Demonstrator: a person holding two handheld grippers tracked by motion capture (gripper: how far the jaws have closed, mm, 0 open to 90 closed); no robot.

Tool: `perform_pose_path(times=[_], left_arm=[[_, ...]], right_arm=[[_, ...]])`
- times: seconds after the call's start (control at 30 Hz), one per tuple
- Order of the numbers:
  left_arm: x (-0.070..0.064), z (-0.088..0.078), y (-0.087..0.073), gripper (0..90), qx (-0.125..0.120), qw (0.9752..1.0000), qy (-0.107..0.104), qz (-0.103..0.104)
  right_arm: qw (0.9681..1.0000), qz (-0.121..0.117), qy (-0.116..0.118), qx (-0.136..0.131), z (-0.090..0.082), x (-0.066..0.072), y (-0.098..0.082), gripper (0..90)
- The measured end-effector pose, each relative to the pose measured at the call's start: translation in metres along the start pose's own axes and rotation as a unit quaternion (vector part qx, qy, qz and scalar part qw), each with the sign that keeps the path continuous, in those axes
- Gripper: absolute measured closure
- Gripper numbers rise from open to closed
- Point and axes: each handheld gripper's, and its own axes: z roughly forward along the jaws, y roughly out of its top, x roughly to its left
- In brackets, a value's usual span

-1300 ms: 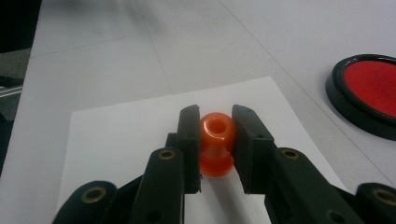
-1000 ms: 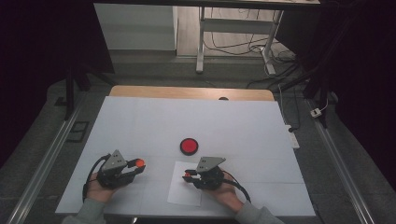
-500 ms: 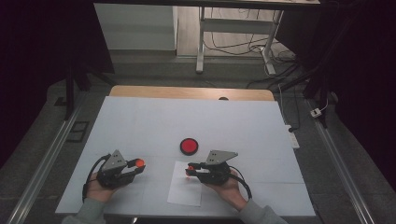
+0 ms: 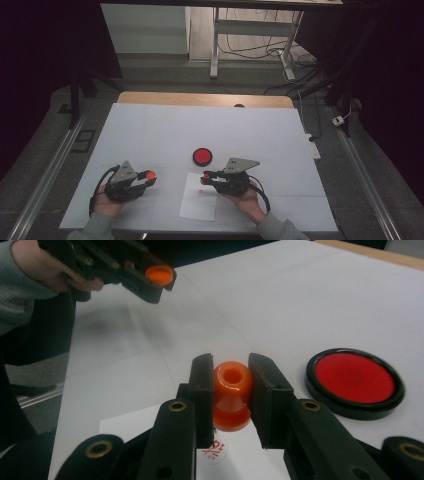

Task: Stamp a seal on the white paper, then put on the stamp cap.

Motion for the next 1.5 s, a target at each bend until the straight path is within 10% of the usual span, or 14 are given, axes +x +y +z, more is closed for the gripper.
perform_pose_path(times=[0.83,1.5], left_arm=[[0.000,0.002,0.000,64.6,0.001,1.0000,-0.002,0.002],[-0.005,0.004,0.007,64.6,-0.003,0.9999,-0.006,0.014]], right_arm=[[0.9947,0.018,-0.066,-0.077,-0.056,-0.021,0.026,72.0],[0.9945,0.012,-0.071,-0.075,-0.059,-0.022,0.027,72.0]])
